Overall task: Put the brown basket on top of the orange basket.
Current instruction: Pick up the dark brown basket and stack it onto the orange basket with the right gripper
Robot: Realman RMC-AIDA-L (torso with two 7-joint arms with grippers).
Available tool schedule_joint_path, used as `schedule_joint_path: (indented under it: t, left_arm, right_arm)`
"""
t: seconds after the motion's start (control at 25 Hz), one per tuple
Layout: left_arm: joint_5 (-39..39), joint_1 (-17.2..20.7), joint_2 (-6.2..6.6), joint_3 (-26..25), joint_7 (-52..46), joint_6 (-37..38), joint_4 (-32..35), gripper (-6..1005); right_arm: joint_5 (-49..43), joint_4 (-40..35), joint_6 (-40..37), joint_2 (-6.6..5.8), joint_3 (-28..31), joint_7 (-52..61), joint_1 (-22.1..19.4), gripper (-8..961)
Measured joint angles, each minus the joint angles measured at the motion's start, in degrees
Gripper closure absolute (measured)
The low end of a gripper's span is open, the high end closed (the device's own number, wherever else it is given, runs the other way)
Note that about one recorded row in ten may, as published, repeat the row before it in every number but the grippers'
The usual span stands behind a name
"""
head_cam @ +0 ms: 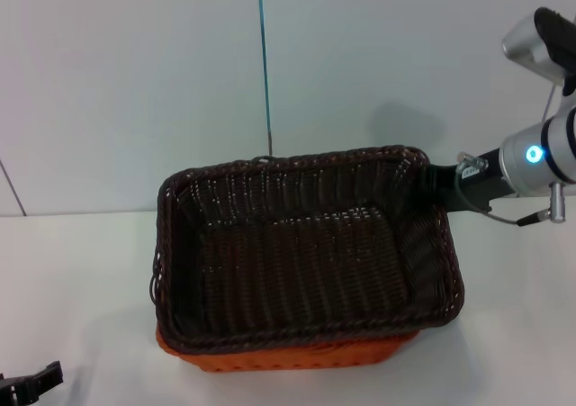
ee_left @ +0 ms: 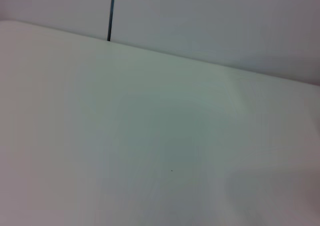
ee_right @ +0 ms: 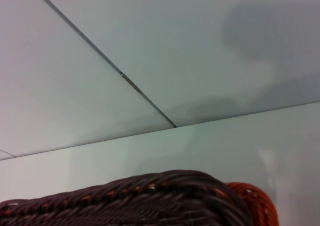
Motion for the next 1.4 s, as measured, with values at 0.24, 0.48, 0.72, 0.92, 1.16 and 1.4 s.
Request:
schedule_joint_path:
  t: [0.24, 0.48, 0.72, 0.92, 1.16, 1.4]
  left_arm:
    - [0.34, 0.40, -0.03, -0.85, -0.02, -0.72, -0.44, 123]
    - [0.35, 0.64, -0.02, -1.40, 0.06, -1.05, -0.65, 123]
    - [0.40, 0.68, 0.00, -1.42, 0.14, -1.45, -0.56, 123]
    - [0.40, 0.77, 0.00, -1.66, 0.15, -1.51, -0.44, 123]
    - [0.42, 0.87, 0.00, -2.41, 0.15, -2.10, -0.35, 123]
    - [1.55, 0.82, 0.00, -2.78, 0.04, -2.21, -0.35, 123]
  right_arm:
    - [3.01, -1.94, -3.29, 0.07, -2.95, -0.02, -1.27, 823]
    - [4.83, -3.73, -7.38, 0.21, -6.22, -0.04, -2.22, 823]
    - [6.78, -6.31, -11.28, 0.13, -9.01, -0.05, -3.02, 823]
    - [7.06, -8.79, -15.23, 0.19, -10.65, -0.07, -4.02, 824]
    - [8.03, -11.88, -18.51, 0.02, -12.39, -0.15, -4.58, 824]
    - [8.06, -13.74, -20.88, 0.01, -15.96, -0.17, -4.63, 828]
